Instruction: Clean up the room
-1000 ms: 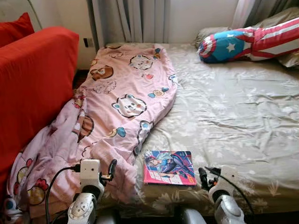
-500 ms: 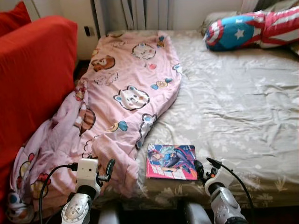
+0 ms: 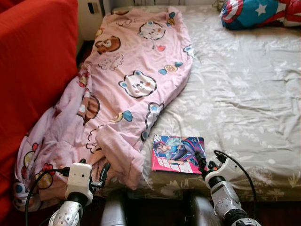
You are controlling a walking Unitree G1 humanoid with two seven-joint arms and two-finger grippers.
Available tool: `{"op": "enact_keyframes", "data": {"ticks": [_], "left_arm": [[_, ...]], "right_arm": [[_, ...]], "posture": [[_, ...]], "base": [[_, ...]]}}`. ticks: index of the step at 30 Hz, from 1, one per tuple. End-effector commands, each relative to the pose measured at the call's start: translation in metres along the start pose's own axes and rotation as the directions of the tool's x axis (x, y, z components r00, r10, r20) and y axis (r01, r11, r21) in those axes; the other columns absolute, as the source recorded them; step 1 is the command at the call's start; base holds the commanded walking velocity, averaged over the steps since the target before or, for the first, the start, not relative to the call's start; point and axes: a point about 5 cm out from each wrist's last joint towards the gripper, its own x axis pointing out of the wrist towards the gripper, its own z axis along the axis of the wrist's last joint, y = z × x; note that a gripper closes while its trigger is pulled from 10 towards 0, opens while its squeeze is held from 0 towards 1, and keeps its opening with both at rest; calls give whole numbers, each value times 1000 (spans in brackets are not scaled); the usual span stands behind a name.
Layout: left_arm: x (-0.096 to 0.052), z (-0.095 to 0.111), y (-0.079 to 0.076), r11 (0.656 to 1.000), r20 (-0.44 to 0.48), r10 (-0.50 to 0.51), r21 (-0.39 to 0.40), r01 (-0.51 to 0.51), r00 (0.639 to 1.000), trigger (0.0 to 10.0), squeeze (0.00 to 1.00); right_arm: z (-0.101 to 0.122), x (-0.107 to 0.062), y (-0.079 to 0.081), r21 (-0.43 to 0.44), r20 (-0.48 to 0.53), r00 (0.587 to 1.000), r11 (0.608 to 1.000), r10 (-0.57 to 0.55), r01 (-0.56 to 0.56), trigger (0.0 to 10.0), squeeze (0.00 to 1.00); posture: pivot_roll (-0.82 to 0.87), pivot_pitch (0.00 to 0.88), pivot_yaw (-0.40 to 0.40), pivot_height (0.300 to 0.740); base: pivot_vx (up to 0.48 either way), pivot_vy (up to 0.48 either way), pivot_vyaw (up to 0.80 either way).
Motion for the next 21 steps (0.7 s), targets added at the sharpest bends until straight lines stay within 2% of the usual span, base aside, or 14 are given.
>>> {"op": "enact_keyframes", "data": {"ticks": [1, 7, 16, 21], "left_arm": [[-6, -3, 2, 1000, -30, -2, 16, 3, 1000, 10000, 0], [-12, -2, -2, 1000, -45, -9, 14, 10, 999, 10000, 0], [-16, -1, -6, 1000, -58, -19, 8, 19, 998, 10000, 0], [-20, -4, -9, 1000, -73, -28, 6, 29, 997, 10000, 0]], "right_arm": [[-4, -3, -5, 18, -8, 1000, 999, -26, 26, 10000, 0], [-9, -6, -8, 50, -27, 999, 999, -21, 22, 10000, 0], [-13, -6, -4, 77, -43, 999, 997, 25, -22, 10000, 0], [-20, -7, -2, 121, -75, 995, 991, 63, -54, 10000, 0]], "posture": [[237, 271, 20, 603], [244, 264, 15, 603], [242, 257, 12, 603], [247, 262, 13, 603]], "base": [[0, 0, 0], [0, 0, 0], [0, 0, 0], [0, 0, 0]]}}
